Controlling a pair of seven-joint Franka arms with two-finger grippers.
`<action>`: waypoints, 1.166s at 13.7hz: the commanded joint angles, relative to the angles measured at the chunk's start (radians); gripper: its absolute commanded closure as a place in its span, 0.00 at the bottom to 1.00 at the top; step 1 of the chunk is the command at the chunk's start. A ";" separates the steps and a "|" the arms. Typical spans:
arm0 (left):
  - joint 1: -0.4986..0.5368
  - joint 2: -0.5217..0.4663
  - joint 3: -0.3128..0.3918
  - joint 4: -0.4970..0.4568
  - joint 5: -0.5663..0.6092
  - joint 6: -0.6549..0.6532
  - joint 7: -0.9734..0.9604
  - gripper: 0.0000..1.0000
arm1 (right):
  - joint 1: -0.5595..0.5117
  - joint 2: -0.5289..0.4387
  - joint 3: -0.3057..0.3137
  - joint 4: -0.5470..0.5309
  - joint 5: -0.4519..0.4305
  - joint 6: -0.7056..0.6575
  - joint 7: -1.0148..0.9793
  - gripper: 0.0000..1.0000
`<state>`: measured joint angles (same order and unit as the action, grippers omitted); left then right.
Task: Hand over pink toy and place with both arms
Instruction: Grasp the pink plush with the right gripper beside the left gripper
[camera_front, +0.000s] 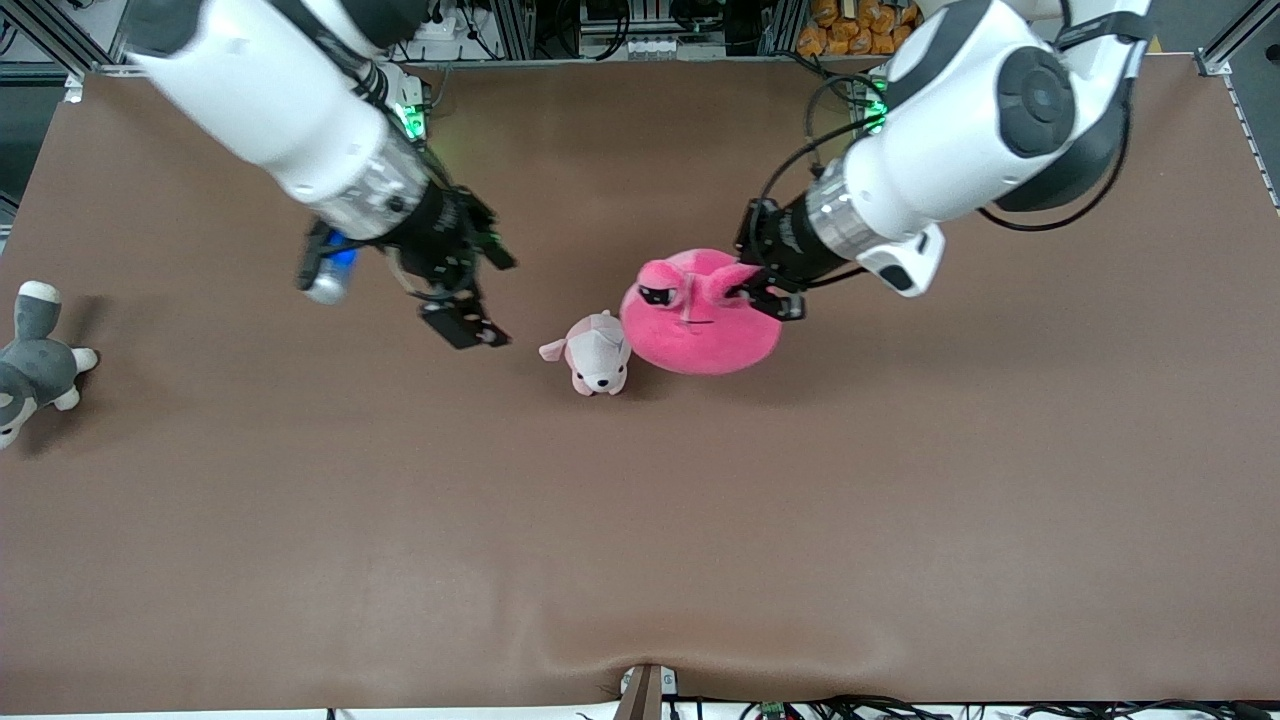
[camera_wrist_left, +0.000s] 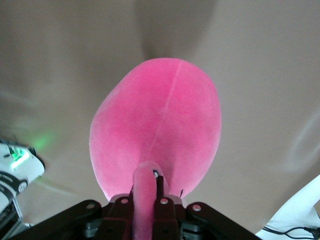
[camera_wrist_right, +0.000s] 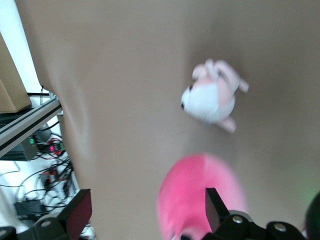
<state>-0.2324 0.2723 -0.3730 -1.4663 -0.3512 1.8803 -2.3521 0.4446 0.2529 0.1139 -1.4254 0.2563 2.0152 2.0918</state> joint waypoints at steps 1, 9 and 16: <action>-0.041 0.031 0.000 0.043 -0.009 0.057 -0.091 1.00 | 0.046 0.051 -0.011 0.033 0.012 0.049 0.147 0.00; -0.111 0.056 0.000 0.043 -0.009 0.151 -0.204 1.00 | 0.092 0.082 -0.011 0.039 0.014 0.045 0.221 0.88; -0.110 0.062 0.002 0.043 -0.008 0.151 -0.202 1.00 | 0.080 0.080 -0.013 0.045 0.008 0.039 0.218 1.00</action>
<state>-0.3302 0.3141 -0.3730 -1.4587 -0.3512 2.0255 -2.5328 0.5269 0.3190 0.1010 -1.4122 0.2561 2.0669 2.2917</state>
